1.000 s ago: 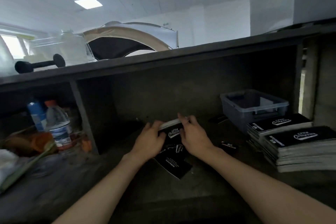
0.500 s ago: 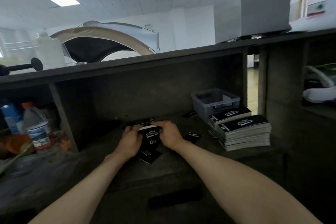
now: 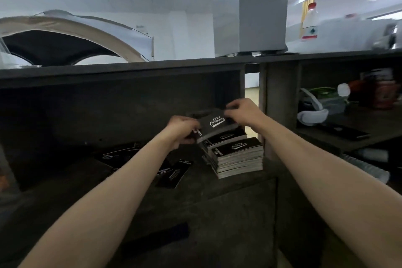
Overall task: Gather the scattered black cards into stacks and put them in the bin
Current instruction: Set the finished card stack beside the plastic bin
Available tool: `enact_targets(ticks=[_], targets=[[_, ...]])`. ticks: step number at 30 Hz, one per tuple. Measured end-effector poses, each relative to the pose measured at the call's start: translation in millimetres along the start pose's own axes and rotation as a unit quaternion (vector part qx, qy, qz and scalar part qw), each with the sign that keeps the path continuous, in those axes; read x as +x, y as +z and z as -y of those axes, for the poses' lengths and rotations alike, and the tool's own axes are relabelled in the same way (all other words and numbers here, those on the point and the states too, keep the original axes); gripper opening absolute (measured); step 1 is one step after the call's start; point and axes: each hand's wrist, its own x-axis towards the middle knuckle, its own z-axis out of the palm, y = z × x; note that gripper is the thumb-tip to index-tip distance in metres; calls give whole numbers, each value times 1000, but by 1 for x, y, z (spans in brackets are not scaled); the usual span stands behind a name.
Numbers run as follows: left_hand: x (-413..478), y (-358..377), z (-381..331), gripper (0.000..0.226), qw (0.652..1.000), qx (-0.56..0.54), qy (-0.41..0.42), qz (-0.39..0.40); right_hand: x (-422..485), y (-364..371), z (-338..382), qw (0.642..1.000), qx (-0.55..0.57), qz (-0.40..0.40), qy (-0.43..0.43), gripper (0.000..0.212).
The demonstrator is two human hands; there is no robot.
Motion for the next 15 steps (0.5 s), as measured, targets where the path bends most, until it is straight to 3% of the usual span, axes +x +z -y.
enact_targets(ticks=[3, 8, 12, 15], targets=[[19, 30, 7, 7, 999, 53, -9, 5, 5, -1, -23, 998, -53, -6, 27, 22], [38, 36, 25, 10, 977, 205, 45, -21, 8, 17, -40, 986, -156, -3, 60, 27], [31, 11, 33, 12, 978, 182, 98, -10, 7, 34, -26, 967, -235, -89, -40, 31], [21, -37, 46, 7, 959, 241, 149, -10, -2, 58, -1, 973, -159, -84, -143, 25]])
